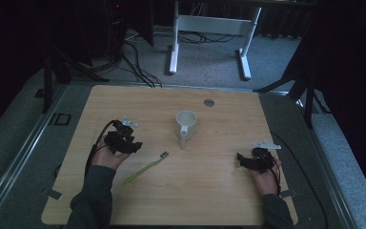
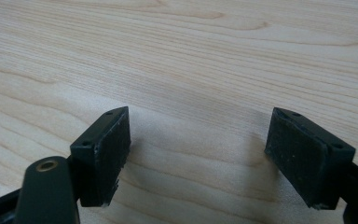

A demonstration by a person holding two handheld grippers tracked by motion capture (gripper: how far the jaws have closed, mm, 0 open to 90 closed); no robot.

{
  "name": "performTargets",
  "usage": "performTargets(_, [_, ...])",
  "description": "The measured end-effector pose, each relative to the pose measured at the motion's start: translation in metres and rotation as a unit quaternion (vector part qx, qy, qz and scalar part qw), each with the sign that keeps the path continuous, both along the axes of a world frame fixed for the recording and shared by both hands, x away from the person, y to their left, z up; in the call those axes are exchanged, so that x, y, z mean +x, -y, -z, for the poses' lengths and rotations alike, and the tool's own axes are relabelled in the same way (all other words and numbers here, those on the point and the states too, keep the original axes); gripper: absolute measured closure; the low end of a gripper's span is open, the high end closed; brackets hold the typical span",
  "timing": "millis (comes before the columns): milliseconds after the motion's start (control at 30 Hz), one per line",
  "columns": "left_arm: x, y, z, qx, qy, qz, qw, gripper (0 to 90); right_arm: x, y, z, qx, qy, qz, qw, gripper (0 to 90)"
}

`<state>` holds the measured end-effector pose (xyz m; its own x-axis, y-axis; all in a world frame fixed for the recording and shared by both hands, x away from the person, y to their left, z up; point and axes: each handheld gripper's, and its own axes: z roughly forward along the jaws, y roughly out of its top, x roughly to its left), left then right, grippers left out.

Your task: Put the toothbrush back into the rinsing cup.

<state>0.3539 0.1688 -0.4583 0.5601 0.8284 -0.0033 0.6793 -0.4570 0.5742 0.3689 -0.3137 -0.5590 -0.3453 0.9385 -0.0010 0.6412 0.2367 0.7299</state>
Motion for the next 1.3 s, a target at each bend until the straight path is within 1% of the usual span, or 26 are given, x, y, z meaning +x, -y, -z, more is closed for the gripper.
performTargets(200, [0.001,0.004,-0.003,0.009,-0.008,0.007,0.9999,57.6,0.000,0.000,0.000,0.000,0.000,0.000,1.0000,21.6])
performTargets(500, [0.004,0.008,-0.007,0.016,-0.020,0.013,0.9996,58.2,0.000,0.000,0.000,0.000,0.000,0.000,1.0000,21.6])
performTargets(600, [0.004,0.010,-0.007,0.016,-0.025,0.014,0.9995,58.4,0.000,0.000,0.000,0.000,0.000,0.000,1.0000,21.5])
performTargets(767, [0.006,0.014,-0.006,0.025,-0.038,0.021,0.9987,58.7,0.000,0.000,0.000,0.000,0.000,0.000,1.0000,21.6])
performTargets(833, [0.007,0.014,-0.005,0.026,-0.039,0.022,0.9987,59.2,0.000,0.000,0.000,0.000,0.000,0.000,1.0000,21.6])
performTargets(1000, [0.008,0.020,-0.005,0.034,-0.049,0.031,0.9977,60.2,0.000,0.000,0.000,0.000,0.000,0.000,1.0000,21.6])
performTargets(1033, [0.009,0.021,-0.005,0.038,-0.051,0.034,0.9974,60.3,0.000,0.000,0.000,0.000,0.000,0.000,1.0000,21.6])
performTargets(1133, [0.009,0.024,-0.004,0.041,-0.055,0.036,0.9970,60.9,0.000,0.000,0.000,0.000,0.000,0.000,1.0000,21.6])
performTargets(1300, [0.010,0.027,-0.002,0.052,-0.067,0.046,0.9953,62.1,0.000,0.000,0.000,0.000,0.000,0.000,1.0000,21.6])
